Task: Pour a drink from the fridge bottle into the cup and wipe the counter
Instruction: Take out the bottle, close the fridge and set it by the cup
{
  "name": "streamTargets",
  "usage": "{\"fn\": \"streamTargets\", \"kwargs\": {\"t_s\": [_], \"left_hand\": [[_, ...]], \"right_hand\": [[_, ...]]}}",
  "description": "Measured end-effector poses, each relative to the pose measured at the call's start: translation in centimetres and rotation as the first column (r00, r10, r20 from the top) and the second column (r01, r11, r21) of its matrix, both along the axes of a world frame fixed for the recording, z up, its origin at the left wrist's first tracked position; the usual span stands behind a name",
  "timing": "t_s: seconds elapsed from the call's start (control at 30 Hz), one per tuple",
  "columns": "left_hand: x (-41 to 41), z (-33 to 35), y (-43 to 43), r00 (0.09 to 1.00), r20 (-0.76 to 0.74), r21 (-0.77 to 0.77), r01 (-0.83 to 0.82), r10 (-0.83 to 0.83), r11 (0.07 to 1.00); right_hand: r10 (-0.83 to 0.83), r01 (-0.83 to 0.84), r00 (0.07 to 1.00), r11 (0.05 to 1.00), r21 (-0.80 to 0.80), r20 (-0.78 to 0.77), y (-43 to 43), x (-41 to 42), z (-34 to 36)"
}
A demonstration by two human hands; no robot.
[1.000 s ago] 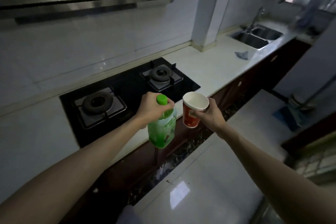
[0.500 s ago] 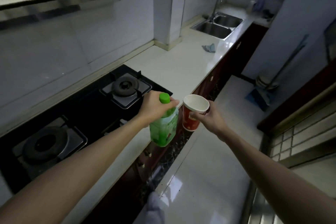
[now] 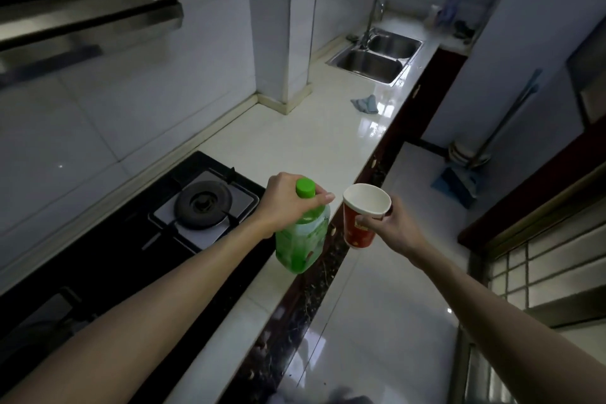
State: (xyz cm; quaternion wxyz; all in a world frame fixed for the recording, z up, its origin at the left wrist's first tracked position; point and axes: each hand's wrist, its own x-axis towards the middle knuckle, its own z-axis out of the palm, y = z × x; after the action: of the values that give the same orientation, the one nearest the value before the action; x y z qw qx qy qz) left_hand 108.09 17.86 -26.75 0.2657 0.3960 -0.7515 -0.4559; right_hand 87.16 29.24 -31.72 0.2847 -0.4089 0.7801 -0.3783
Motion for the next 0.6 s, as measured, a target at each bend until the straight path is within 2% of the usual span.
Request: {"fn": "streamTargets", "kwargs": {"t_s": [0.4,0.6], "left_hand": [[-8.9,-0.5,-7.1,0.990,0.084,0.054,-0.118,0.114,0.992],[-16.3,0.3,-10.4,0.962,0.062,0.100,-0.273,0.267,0.957]], "right_hand": [[0.133,-0.132,0.991,0.991,-0.020,0.026,-8.6,-10.7,-0.8],[0.222,-0.222,0.975,0.975,0.008,0.022,-12.9,-19.5,0.2]]}}
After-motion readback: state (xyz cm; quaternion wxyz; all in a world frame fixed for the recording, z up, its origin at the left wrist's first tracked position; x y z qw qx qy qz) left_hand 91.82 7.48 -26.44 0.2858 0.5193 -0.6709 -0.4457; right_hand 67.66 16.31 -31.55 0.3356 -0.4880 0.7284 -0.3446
